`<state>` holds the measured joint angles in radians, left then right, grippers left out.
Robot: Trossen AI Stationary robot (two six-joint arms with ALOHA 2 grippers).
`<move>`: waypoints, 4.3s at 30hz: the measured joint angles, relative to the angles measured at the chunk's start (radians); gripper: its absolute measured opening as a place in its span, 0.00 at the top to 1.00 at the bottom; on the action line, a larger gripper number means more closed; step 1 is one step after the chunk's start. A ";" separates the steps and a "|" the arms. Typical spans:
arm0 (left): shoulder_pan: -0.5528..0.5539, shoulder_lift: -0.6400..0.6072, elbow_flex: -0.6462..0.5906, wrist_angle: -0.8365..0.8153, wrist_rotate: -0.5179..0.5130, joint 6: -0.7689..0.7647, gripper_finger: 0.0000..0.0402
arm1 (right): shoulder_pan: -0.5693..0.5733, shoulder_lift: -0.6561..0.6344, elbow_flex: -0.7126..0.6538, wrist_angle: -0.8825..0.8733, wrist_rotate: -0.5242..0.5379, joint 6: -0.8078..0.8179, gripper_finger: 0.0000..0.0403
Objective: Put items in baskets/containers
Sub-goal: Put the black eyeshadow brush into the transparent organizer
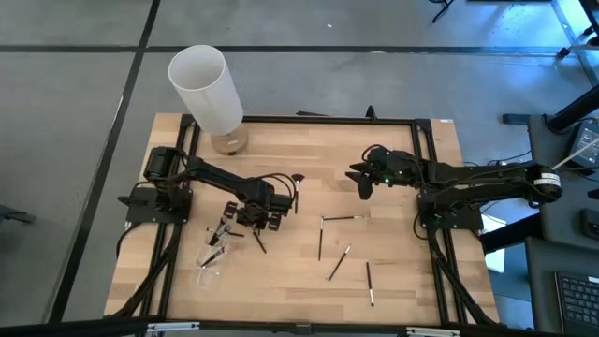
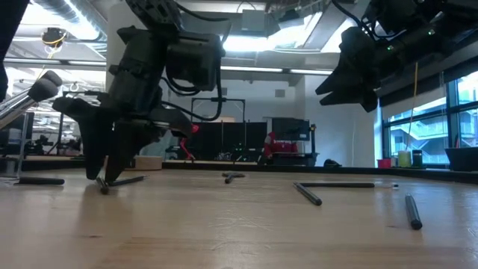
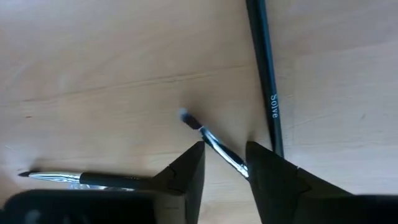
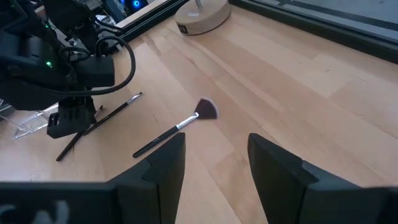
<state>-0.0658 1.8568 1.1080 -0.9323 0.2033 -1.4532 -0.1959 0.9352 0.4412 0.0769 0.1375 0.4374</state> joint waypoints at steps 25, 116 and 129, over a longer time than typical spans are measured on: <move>0.002 -0.002 0.000 0.067 -0.054 0.126 0.91 | 0.000 0.000 0.000 0.000 0.000 0.001 0.57; -0.954 -0.365 0.192 -0.604 -0.907 -0.115 0.93 | 0.000 0.000 0.000 -0.045 0.002 0.028 0.57; -0.988 -0.255 0.191 -0.578 -0.912 -0.169 0.93 | 0.000 0.000 0.000 -0.045 0.001 0.029 0.57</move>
<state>-1.0534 1.6022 1.2987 -1.5101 -0.7086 -1.6222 -0.1955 0.9356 0.4412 0.0319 0.1387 0.4660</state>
